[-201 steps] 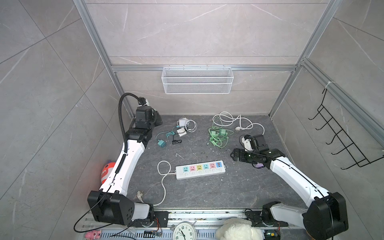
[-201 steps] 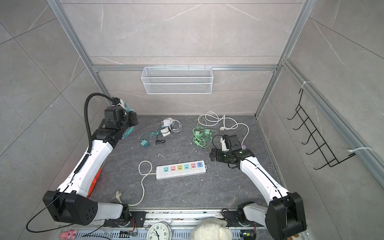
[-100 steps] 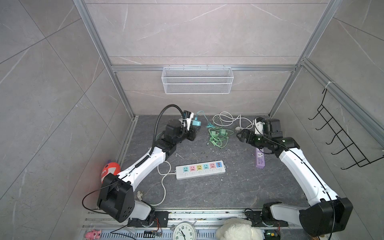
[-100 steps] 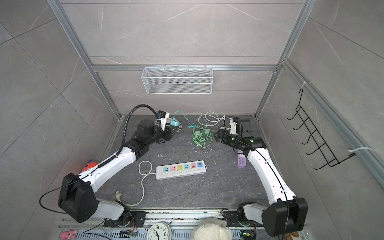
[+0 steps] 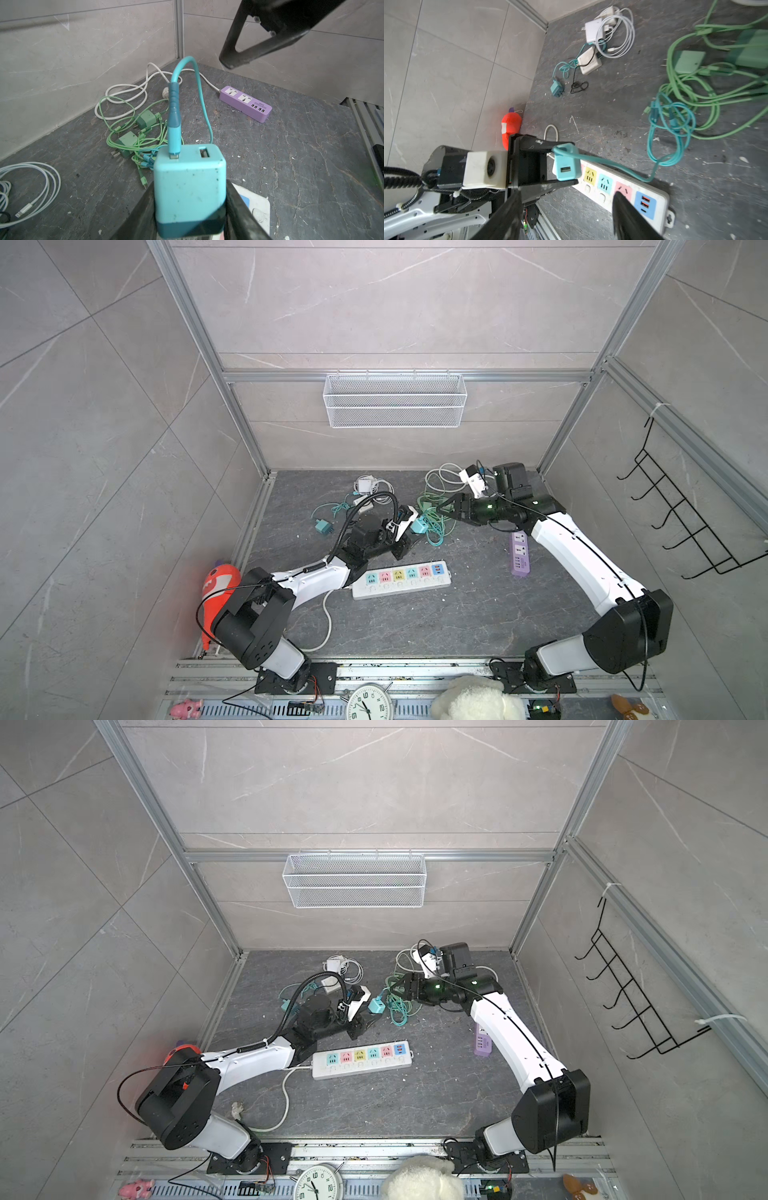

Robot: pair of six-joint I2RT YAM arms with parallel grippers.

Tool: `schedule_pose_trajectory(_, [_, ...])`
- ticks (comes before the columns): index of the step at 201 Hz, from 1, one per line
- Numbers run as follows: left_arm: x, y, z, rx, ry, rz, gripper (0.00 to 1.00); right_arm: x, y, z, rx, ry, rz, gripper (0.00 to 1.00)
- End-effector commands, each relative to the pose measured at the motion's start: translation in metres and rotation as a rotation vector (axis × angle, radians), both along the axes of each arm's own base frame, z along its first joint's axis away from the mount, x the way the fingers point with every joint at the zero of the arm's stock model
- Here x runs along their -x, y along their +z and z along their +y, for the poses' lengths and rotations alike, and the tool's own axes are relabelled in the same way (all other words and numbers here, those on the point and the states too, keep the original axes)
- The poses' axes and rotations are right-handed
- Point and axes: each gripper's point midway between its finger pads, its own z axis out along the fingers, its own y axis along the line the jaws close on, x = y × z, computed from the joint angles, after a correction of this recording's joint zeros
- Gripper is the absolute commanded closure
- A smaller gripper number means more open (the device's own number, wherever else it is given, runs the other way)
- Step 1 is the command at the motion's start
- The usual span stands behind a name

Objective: Insert the plug
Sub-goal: 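Lift the teal charger with the left gripper while the right gripper approaches it, then grasp the teal charger with the right gripper from the left gripper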

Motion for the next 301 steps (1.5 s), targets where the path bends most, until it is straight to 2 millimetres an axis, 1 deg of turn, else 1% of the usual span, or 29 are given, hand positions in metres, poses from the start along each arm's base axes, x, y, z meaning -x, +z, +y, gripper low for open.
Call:
schedule_pose_trajectory(1, [0.003,0.026,-0.004,0.048,-0.049,-0.132,0.69,0.024,-0.016,0.008,0.026,0.043,0.008,0.38])
schedule_pose_trajectory(17, [0.006,0.023,-0.003,0.042,-0.054,-0.127,0.69,0.029,-0.031,0.011,0.06,0.036,0.038,0.45])
schedule_pose_trajectory(38, [0.007,0.018,-0.001,0.039,-0.052,-0.123,0.69,0.033,-0.042,0.017,0.086,0.041,0.051,0.48])
schedule_pose_trajectory(68, [0.009,0.014,-0.002,0.043,-0.062,-0.105,0.7,0.03,-0.043,0.022,0.107,0.038,0.038,0.49])
schedule_pose_trajectory(91, [0.008,0.01,-0.003,0.036,-0.062,-0.082,0.7,0.021,-0.046,0.022,0.156,0.019,0.032,0.49])
schedule_pose_trajectory(149, [0.007,0.007,-0.005,0.03,-0.064,-0.062,0.71,0.004,-0.048,0.039,0.189,0.029,0.013,0.49])
schedule_pose_trajectory(171, [0.007,0.006,-0.005,0.023,-0.065,-0.058,0.71,0.002,-0.053,0.046,0.231,0.044,0.012,0.5])
schedule_pose_trajectory(201, [0.007,0.006,-0.003,0.017,-0.056,-0.063,0.71,0.005,-0.056,0.057,0.254,0.072,0.016,0.5])
schedule_pose_trajectory(226, [0.007,0.008,-0.003,0.015,-0.057,-0.066,0.71,0.007,-0.068,0.054,0.308,0.061,0.031,0.5])
schedule_pose_trajectory(272, [0.008,0.01,-0.002,0.016,-0.055,-0.078,0.72,0.014,-0.081,0.05,0.331,0.066,0.051,0.5])
schedule_pose_trajectory(288, [0.009,0.01,-0.002,0.015,-0.06,-0.076,0.72,0.014,-0.083,0.05,0.326,0.069,0.055,0.54])
schedule_pose_trajectory(301, [0.009,0.01,-0.002,0.016,-0.062,-0.073,0.72,0.015,-0.084,0.051,0.323,0.074,0.061,0.6])
